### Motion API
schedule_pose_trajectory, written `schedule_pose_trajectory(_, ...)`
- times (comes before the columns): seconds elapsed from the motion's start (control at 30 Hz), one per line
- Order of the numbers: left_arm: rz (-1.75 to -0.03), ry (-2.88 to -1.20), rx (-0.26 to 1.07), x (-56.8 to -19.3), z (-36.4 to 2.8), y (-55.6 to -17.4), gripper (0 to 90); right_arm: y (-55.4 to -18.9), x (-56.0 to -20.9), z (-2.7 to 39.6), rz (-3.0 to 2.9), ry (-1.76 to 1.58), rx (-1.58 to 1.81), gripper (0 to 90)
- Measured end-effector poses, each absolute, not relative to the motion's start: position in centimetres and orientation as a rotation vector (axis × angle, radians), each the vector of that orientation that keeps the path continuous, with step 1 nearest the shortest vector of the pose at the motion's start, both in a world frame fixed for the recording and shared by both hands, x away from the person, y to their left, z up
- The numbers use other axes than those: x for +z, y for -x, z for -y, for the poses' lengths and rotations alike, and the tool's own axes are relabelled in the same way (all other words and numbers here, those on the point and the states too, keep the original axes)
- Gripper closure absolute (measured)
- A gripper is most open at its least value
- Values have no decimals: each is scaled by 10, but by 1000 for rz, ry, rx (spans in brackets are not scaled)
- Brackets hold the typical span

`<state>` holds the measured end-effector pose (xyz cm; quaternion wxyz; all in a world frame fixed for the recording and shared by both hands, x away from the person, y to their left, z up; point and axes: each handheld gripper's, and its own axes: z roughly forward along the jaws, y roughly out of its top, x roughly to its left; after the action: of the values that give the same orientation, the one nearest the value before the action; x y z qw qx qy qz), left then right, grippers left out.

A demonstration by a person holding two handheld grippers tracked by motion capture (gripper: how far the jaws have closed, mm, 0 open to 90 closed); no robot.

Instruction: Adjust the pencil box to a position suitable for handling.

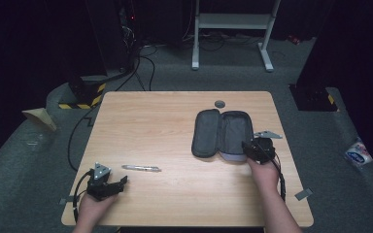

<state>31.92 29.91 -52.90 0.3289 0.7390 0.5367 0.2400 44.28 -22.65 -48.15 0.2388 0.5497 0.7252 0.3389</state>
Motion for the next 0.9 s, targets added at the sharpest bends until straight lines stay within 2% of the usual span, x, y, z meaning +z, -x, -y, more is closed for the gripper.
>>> schedule_pose_trajectory(0.03, -1402, -1935, 629, -529, -299, -319, 233, -441, -485, 226, -1997, -1502, 933, 599)
schedule_pose_trajectory(0.4, -1401, -1933, 629, -529, -299, -319, 233, -422, -491, 218, -2055, -1424, 979, 764)
schedule_pose_trajectory(0.67, -1403, -1932, 630, -529, -299, -319, 234, -413, -485, 216, -2066, -1370, 1024, 810)
schedule_pose_trajectory(0.7, -1404, -1932, 629, -529, -299, -319, 234, -413, -480, 216, -2037, -1375, 1036, 730)
schedule_pose_trajectory(0.8, -1404, -1928, 631, -529, -298, -319, 234, -418, -476, 219, -1975, -1405, 1048, 568)
schedule_pose_trajectory(0.9, -1402, -1932, 629, -529, -299, -319, 234, -429, -478, 224, -1955, -1464, 1006, 486)
